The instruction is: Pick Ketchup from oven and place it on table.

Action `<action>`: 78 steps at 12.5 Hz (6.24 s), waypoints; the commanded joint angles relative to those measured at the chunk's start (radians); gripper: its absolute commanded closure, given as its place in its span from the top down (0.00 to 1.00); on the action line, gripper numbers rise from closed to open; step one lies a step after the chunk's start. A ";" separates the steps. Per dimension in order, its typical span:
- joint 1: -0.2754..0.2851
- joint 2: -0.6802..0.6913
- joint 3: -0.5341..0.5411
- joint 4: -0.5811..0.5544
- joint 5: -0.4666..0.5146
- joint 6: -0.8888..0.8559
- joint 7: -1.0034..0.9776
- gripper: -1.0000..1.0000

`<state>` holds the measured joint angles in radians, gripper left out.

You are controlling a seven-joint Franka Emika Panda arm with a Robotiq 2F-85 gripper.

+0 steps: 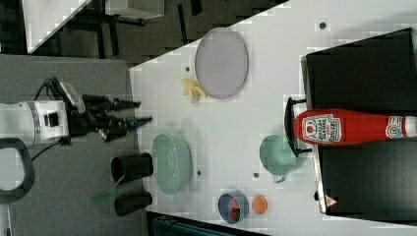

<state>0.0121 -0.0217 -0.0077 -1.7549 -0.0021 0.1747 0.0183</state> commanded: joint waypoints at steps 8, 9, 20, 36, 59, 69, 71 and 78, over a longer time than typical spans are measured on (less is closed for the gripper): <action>-0.072 -0.277 -0.153 -0.102 -0.030 -0.094 0.026 1.00; -0.085 -0.259 -0.194 -0.102 -0.030 -0.069 0.025 1.00; -0.119 0.136 -0.545 -0.099 0.010 0.285 0.026 1.00; -0.149 0.276 -0.564 -0.213 0.178 0.463 0.025 0.65; 0.042 0.090 -0.049 -0.130 0.016 0.054 0.026 0.65; 0.038 0.255 -0.075 -0.547 0.016 0.674 0.029 0.65; 0.041 0.302 -0.074 -0.583 0.016 0.785 0.029 0.65; 0.042 0.287 -0.069 -0.606 0.016 0.842 0.033 1.00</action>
<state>0.0352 0.3230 -0.0905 -2.3770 0.0233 1.0234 0.0183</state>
